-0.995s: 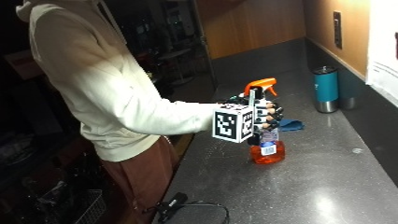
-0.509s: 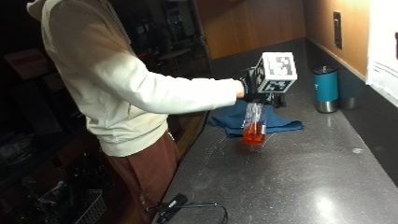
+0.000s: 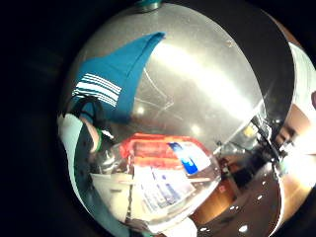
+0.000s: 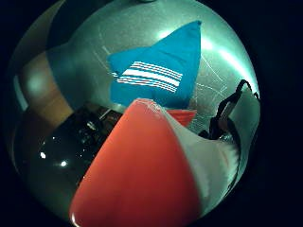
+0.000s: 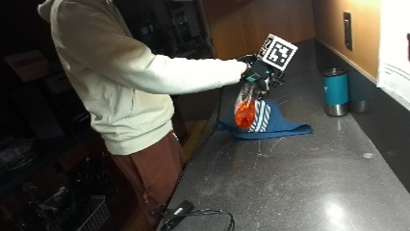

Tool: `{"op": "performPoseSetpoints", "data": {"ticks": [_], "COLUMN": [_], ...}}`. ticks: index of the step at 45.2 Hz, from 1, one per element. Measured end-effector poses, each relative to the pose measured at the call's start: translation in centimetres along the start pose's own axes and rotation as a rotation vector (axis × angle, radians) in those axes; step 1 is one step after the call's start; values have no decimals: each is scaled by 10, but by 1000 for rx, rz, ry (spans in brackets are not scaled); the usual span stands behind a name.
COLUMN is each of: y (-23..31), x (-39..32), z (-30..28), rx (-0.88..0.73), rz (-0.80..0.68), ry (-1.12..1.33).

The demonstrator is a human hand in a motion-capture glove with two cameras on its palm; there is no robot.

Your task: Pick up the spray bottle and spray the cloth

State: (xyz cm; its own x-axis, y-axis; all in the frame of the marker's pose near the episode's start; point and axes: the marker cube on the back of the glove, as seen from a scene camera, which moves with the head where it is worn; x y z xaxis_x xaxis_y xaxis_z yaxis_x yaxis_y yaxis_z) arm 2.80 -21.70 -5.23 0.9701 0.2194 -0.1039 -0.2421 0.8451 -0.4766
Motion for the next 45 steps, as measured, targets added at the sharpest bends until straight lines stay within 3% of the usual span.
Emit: {"op": "performPoseSetpoints", "data": {"ticks": [10,15,20,38,45], "y": [-6,-7,9,22,46], "x": [-22,-11,-32,-43,-93], "z": [47,51,36,38,-15], "rx": [-11,13,75,171,396], "rz": [58,349,95,77,-113], "ry": [5,113,-61,-188,-334]}}
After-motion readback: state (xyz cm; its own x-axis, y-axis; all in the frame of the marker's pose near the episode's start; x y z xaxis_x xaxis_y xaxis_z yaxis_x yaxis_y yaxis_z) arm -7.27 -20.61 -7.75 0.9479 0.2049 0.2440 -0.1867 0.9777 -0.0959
